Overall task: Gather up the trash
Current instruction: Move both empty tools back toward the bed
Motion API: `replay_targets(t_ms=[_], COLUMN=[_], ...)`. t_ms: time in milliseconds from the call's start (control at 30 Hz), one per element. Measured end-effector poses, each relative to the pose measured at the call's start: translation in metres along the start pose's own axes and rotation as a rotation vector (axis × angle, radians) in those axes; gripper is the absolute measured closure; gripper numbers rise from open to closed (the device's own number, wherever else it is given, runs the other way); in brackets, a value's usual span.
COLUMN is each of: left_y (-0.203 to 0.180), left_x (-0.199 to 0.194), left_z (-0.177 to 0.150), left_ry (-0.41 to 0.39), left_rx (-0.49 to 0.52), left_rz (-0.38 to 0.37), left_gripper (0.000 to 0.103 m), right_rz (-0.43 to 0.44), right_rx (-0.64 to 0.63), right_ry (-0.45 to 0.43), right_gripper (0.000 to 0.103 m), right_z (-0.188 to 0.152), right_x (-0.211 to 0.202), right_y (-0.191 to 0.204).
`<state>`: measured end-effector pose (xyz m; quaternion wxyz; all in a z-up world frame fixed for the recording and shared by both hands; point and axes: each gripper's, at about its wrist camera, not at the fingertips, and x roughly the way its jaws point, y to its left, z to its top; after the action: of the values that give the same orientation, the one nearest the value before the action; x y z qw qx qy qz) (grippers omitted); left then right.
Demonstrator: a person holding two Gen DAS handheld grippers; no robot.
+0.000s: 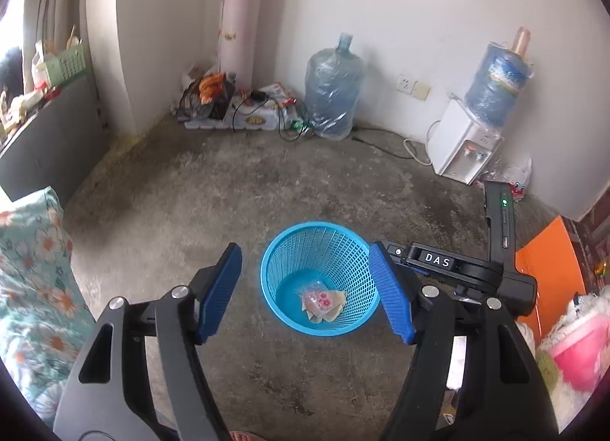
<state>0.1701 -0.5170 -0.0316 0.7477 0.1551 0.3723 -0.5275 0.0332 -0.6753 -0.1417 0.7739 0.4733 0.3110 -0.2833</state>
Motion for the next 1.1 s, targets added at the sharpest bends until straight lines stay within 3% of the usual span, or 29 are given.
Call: replay_targets(t_ms=[133, 167, 300, 400, 467, 600, 667, 833, 933, 1100], left_y=[0.012, 0.020, 0.062, 0.105, 0.132, 0.186, 0.211, 0.256, 0.274, 0.305], left_x=[-0.098, -0.123, -0.224, -0.306, -0.362, -0.455, -0.489, -0.522, -0.518, -0.492], left_z=[-0.005, -0.010, -0.041, -0.073, -0.098, -0.153, -0.186, -0.256, -0.289, -0.318], left_ry=[-0.058, -0.057, -0.079, -0.138, -0.196, -0.301, -0.350, -0.375, -0.361, -0.332], left_rx=[0.054, 0.044, -0.015, -0.113, -0.187, -0.374, -0.506, -0.746, -0.817, -0.923], left_rz=[-0.043, -0.043, 0.050, 0.161, 0.244, 0.383, 0.401, 0.286, 0.229, 0.108], left_gripper=[0.038, 0.038, 0.038, 0.038, 0.034, 0.032, 0.032, 0.032, 0.032, 0.033], right_rz=[0.047, 0.066, 0.060, 0.050, 0.093, 0.268, 0.371, 0.559, 0.583, 0.590], right_rx=[-0.223, -0.288, -0.563, -0.688, -0.753, -0.829, -0.839, -0.884, -0.937, -1.140], right_ry=[-0.082, -0.110, -0.207, -0.246, -0.250, -0.192, -0.138, 0.024, 0.117, 0.192], right_gripper=[0.042, 0.034, 0.008, 0.006, 0.006, 0.006, 0.006, 0.006, 0.006, 0.010], right_z=[-0.012, -0.018, -0.051, -0.076, -0.093, -0.126, -0.142, -0.193, -0.234, -0.303], right_x=[-0.063, -0.079, -0.122, -0.137, -0.149, -0.180, -0.194, -0.203, -0.195, -0.168], right_y=[0.066, 0.084, 0.149, 0.190, 0.217, 0.274, 0.300, 0.363, 0.398, 0.455])
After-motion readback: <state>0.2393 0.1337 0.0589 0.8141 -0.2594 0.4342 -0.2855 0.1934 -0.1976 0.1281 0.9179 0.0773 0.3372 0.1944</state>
